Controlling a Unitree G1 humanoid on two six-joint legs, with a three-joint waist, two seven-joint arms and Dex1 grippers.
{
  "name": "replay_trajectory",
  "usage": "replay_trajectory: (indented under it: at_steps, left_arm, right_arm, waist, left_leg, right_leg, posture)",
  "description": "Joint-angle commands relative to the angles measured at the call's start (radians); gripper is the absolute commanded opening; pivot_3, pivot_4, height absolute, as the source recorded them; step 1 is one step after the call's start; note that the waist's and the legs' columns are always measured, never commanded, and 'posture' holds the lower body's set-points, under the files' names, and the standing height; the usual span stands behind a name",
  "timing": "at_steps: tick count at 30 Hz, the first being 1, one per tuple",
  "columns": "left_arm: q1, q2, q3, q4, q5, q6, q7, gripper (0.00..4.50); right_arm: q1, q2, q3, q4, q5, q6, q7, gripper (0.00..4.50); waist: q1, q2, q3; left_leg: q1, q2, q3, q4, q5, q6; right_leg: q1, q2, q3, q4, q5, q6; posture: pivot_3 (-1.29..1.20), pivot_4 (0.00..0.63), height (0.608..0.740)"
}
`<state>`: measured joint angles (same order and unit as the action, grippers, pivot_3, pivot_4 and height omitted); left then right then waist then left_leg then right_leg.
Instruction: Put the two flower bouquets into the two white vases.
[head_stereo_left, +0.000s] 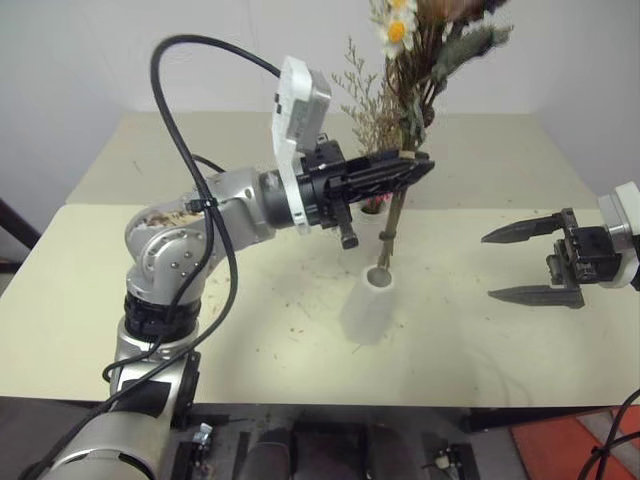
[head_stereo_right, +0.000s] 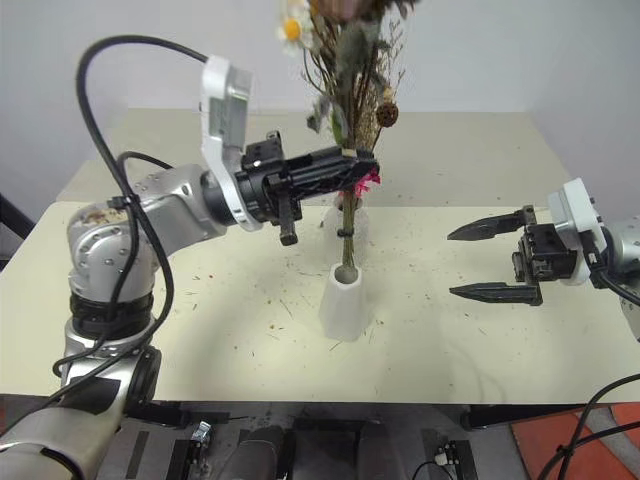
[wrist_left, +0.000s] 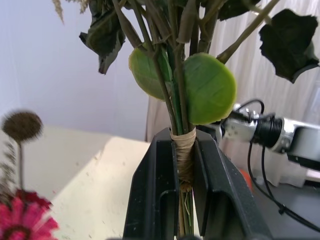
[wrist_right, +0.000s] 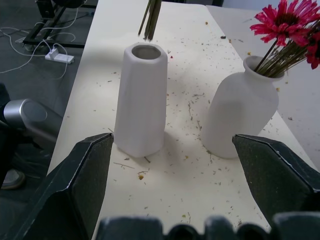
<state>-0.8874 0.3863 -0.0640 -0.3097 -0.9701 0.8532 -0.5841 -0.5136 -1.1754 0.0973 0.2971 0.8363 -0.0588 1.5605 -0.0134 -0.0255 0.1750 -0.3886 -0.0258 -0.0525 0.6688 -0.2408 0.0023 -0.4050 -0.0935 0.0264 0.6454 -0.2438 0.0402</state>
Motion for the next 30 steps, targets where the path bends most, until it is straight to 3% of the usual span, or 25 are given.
replay_trajectory:
  at_steps: [1, 18, 30]
  left_arm:
    - [0.0, -0.013, -0.013, -0.011, 0.034, -0.023, -0.029, 0.13]
    - [0.105, -0.008, -0.067, -0.017, 0.146, -0.02, -0.12, 0.13]
    - [0.197, 0.094, -0.045, -0.082, 0.128, 0.017, -0.206, 3.94]
  right_arm:
    - [0.003, -0.003, -0.05, -0.013, 0.0, -0.016, 0.054, 4.5]
    - [0.025, 0.024, -0.093, -0.029, -0.02, 0.001, 0.054, 4.5]
    - [0.032, 0.04, -0.11, -0.027, -0.036, 0.006, 0.054, 4.5]
  waist:
    - [0.0, 0.0, 0.0]
    - [0.0, 0.0, 0.0]
    - [0.0, 0.0, 0.0]
  left_leg:
    - [0.0, 0.0, 0.0, 0.0, 0.0, 0.0]
    - [0.0, 0.001, 0.0, 0.0, 0.0, 0.0]
    - [0.0, 0.002, 0.0, 0.0, 0.0, 0.0]
  right_leg:
    - [0.0, 0.0, 0.0, 0.0, 0.0, 0.0]
    - [0.0, 0.0, 0.0, 0.0, 0.0, 0.0]
    - [0.0, 0.0, 0.0, 0.0, 0.0, 0.0]
  posture:
    - [0.0, 0.15, 0.74]
    - [0.0, 0.15, 0.74]
    - [0.0, 0.15, 0.74]
